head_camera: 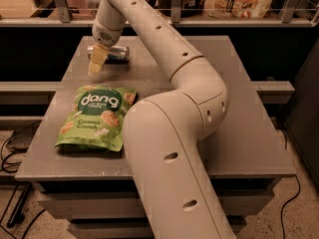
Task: Place redbull can upright
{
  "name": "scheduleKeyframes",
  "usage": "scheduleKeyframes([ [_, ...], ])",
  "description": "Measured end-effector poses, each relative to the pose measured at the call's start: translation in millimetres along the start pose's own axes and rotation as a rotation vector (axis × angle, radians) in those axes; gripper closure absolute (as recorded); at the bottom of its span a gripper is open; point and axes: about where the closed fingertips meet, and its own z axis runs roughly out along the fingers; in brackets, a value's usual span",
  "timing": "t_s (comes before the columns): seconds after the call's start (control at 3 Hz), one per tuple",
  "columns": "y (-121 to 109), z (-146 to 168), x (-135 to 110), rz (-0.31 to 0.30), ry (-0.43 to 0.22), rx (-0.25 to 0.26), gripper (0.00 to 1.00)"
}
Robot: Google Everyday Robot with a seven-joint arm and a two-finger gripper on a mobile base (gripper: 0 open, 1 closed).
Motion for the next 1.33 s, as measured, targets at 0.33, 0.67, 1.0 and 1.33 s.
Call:
scheduleKeyframes([
  [0.33,0,7,5,0.012,0.001,-0.017,0.41],
  [0.67,-2,0,3,0.005,0.008,-0.003,0.64],
  [1.0,-2,-19,-3,-0.016,0.023,0.03,0.87],
  [1.33,0,-58,-10,-0.019,-0.01,0.091,1.0],
])
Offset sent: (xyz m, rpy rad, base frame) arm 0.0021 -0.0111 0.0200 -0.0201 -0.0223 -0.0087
